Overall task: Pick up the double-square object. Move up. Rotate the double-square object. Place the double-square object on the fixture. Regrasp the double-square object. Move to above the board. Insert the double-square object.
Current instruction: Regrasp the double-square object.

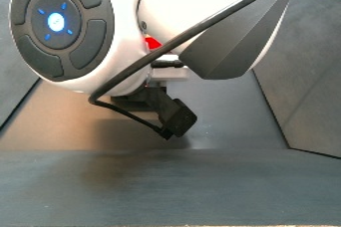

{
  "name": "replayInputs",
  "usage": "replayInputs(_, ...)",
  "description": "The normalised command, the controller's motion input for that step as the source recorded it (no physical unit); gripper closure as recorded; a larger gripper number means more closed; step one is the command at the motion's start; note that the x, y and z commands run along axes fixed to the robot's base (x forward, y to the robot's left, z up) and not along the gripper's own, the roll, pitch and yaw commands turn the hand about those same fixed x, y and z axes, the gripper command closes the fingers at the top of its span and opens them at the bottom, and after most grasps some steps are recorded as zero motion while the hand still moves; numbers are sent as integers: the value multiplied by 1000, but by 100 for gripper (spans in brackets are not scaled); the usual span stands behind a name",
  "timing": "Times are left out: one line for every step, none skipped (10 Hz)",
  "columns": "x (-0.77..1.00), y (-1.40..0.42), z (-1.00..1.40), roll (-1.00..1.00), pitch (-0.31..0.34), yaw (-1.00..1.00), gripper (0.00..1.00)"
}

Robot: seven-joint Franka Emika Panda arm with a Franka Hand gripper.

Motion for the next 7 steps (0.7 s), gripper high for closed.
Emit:
replayInputs(0, 0, 1000, 6, -26, -41, 0)
replayInputs(-6, 3, 1000, 11, -23, -33, 0)
replayInputs(-29, 2, 1000, 32, -11, -8, 0)
replayInputs(-35, -5, 1000, 51, -5, 6, 0)
replayInputs(-47, -5, 1000, 58, 15, 15, 0)
replayInputs(-44, -1, 865, 55, 30, 18, 0)
replayInputs(-37, 1, 689, 53, 44, 14, 0)
